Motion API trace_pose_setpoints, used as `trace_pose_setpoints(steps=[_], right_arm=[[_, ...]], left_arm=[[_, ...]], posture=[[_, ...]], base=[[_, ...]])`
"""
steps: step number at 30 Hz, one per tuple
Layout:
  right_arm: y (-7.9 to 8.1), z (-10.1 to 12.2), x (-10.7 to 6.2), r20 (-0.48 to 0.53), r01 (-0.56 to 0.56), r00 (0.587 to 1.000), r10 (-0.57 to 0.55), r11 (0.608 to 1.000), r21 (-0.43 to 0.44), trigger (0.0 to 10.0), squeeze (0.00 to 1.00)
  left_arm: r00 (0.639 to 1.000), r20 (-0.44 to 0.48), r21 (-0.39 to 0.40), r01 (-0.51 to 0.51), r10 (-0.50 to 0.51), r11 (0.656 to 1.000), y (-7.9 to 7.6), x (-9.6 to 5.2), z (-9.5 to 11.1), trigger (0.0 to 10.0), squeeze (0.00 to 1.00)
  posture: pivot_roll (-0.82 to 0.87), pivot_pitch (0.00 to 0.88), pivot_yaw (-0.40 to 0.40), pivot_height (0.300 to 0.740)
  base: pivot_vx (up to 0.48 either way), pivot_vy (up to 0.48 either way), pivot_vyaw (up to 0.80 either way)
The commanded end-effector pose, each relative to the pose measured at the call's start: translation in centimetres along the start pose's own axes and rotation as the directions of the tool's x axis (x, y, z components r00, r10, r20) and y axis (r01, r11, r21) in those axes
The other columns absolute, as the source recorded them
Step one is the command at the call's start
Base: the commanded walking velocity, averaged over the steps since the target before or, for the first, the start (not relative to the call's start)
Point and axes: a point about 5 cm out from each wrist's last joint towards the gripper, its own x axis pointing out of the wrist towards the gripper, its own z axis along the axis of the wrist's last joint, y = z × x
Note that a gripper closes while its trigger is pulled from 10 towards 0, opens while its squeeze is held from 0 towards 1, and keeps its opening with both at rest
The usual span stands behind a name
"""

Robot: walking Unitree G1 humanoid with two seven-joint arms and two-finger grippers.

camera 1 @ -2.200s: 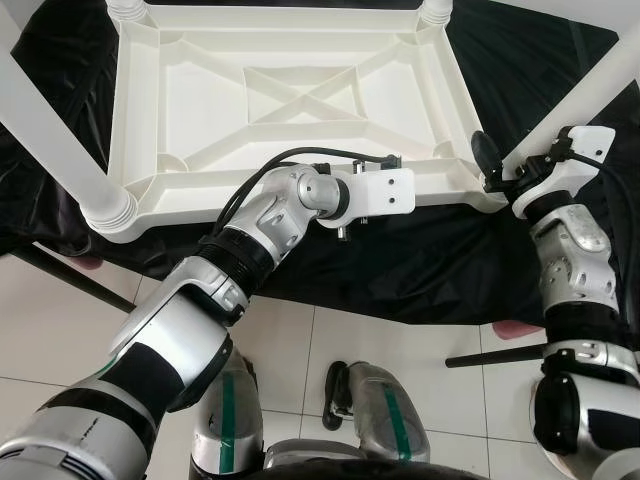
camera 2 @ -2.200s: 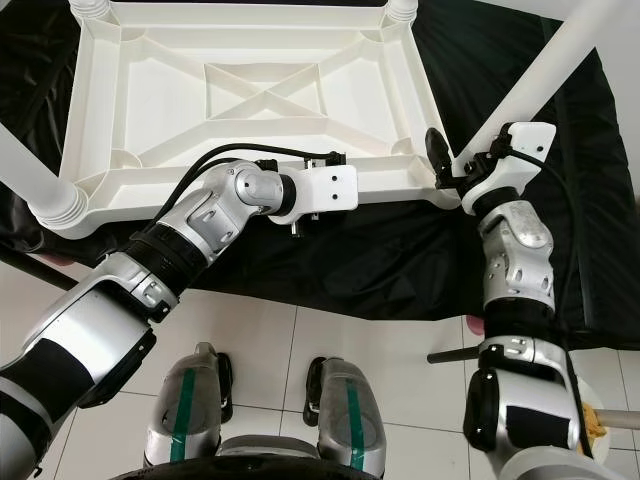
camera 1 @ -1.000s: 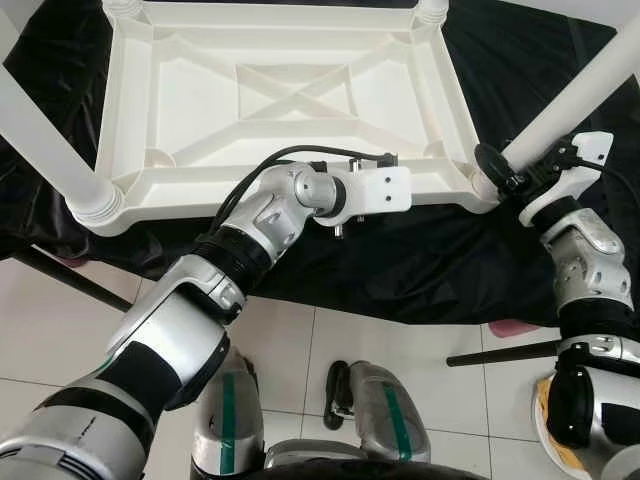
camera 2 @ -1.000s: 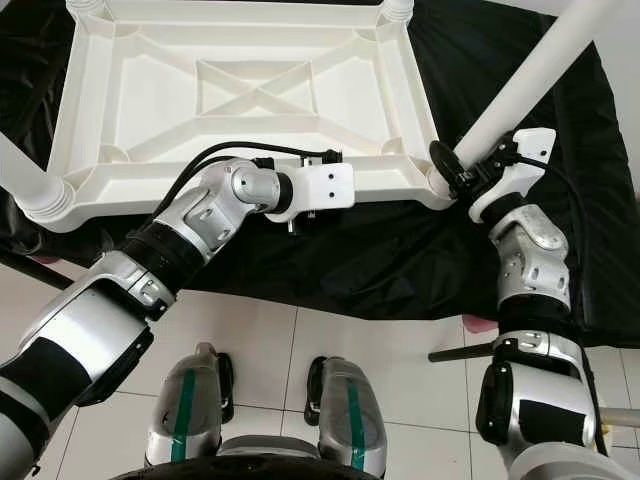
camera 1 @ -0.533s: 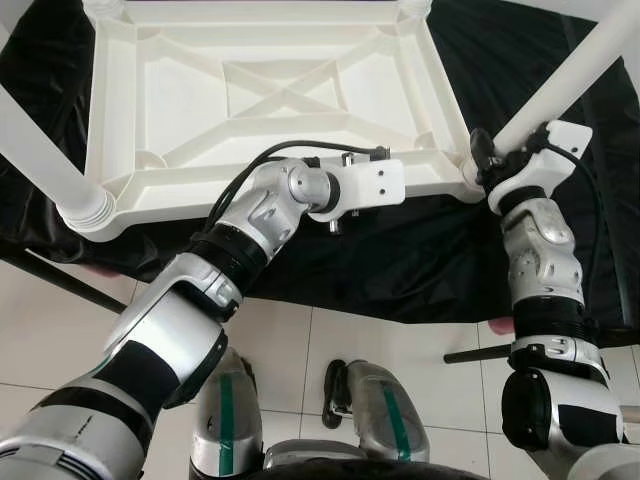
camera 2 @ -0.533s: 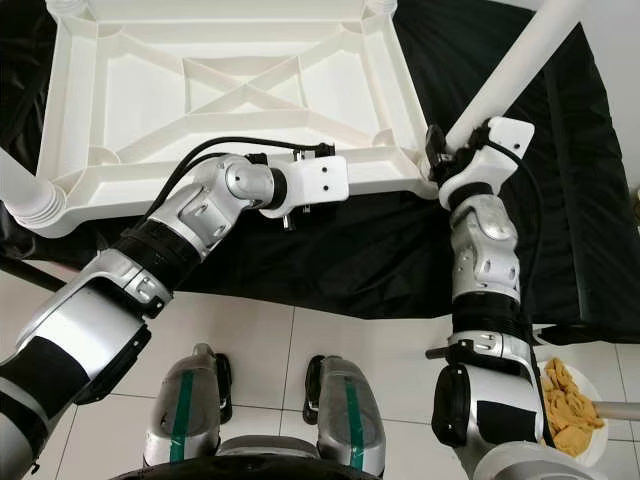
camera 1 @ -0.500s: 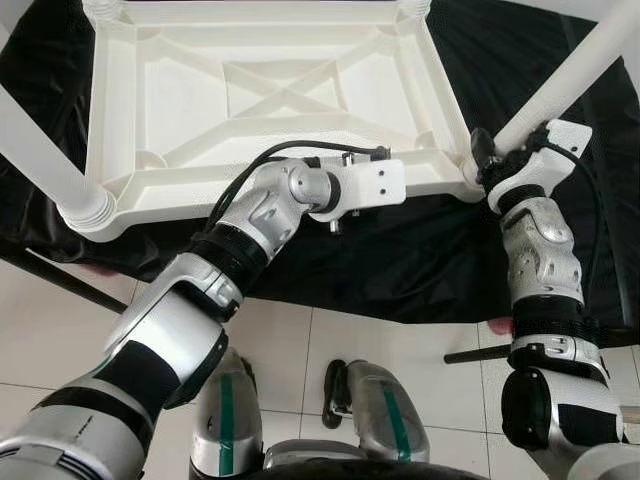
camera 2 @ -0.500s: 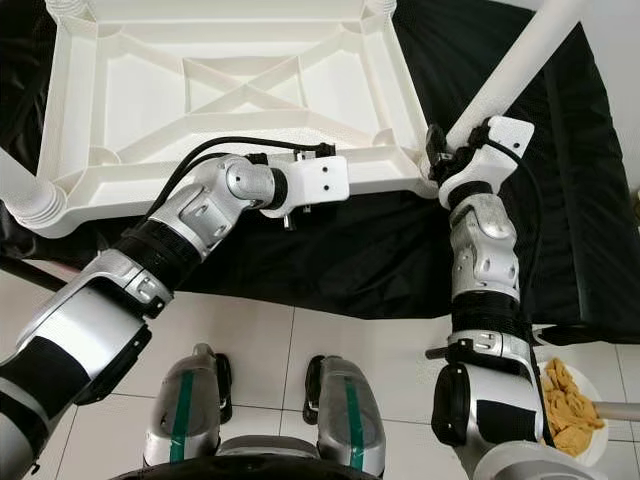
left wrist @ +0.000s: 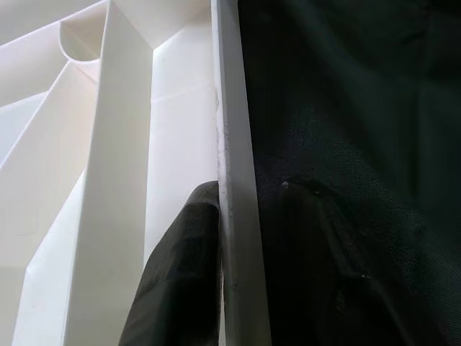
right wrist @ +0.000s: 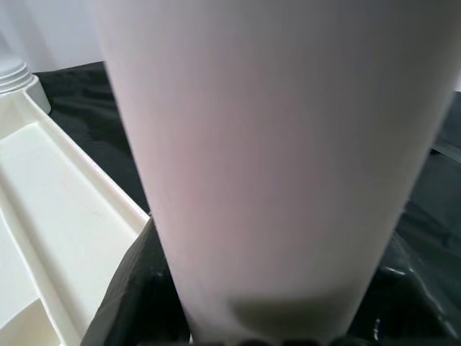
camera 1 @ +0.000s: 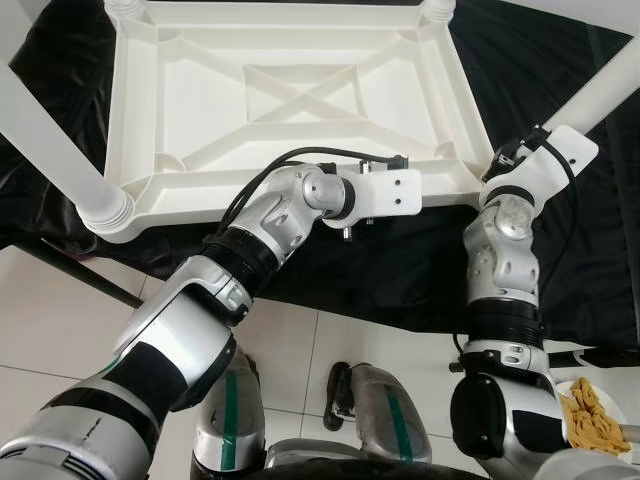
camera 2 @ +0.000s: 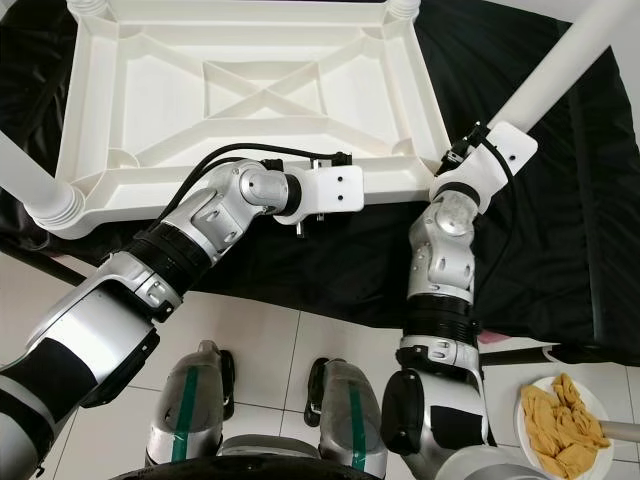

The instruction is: Building children table

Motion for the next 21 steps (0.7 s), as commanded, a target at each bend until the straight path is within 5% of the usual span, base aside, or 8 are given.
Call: trace_pose_setpoints(steps=[1, 4, 5, 9, 10, 11, 12, 21], right_arm=[[-0.8, -0.4, 0.0, -0.013, 0.064, 0.998, -0.065, 0.997, -0.03, 10.0, 0.0], [-0.8, -0.4, 0.0, -0.013, 0.064, 0.998, -0.065, 0.997, -0.03, 10.0, 0.0], [-0.8, -0.4, 0.0, -0.008, 0.047, 0.999, -0.047, 0.998, -0.041, 10.0, 1.0], [-0.4, 0.4, 0.3, 0.042, -0.081, 0.996, 0.082, 0.996, -0.021, 10.0, 1.0], [0.0, 0.6, 0.4, 0.041, -0.126, 0.991, 0.126, 0.992, -0.002, 10.0, 0.98], [0.0, 0.6, 0.4, 0.041, -0.126, 0.991, 0.126, 0.992, -0.002, 10.0, 0.98], [0.6, 0.8, 0.4, 0.049, -0.194, 0.98, 0.194, 0.981, 0.008, 10.0, 0.0], [1.1, 1.4, 0.3, 0.093, -0.38, 0.92, 0.38, 0.925, -0.021, 10.0, 0.0]], left_arm=[[0.996, -0.058, -0.04, 0.066, -0.069, 0.997, -1.3, 0.4, -1.5, 10.0, 0.0], [0.996, -0.058, -0.04, 0.066, -0.069, 0.997, -1.3, 0.4, -1.5, 10.0, 0.0], [0.996, -0.058, -0.041, 0.063, -0.065, 0.997, -1.2, 0.4, -1.5, 10.0, 0.0], [0.997, -0.054, -0.068, 0.045, -0.049, 0.997, -0.9, 0.3, -1.6, 10.0, 0.0], [0.998, -0.051, -0.079, 0.044, -0.048, 0.996, -0.9, 0.3, -1.6, 10.0, 0.13], [0.998, -0.051, -0.079, 0.044, -0.048, 0.996, -0.9, 0.3, -1.6, 10.0, 0.13], [0.998, -0.04, -0.103, 0.047, -0.051, 0.994, -0.8, 0.3, -1.5, 10.0, 1.0], [0.999, -0.03, -0.108, 0.034, -0.038, 0.994, -0.5, 0.1, -1.2, 10.0, 1.0]], posture=[[0.07, 0.025, -0.079, 0.74], [0.07, 0.025, -0.079, 0.74], [0.07, 0.027, -0.079, 0.74], [0.07, 0.032, -0.08, 0.74], [0.07, 0.033, -0.081, 0.74], [0.07, 0.033, -0.081, 0.74], [0.07, 0.034, -0.082, 0.74], [0.07, 0.037, -0.084, 0.74]], base=[[0.0, 0.0, 0.0], [0.0, 0.0, 0.0], [0.0, 0.0, 0.0], [0.0, 0.0, 0.0], [0.0, 0.0, 0.0], [0.0, 0.0, 0.0], [0.0, 0.0, 0.0], [0.0, 0.0, 0.0]])
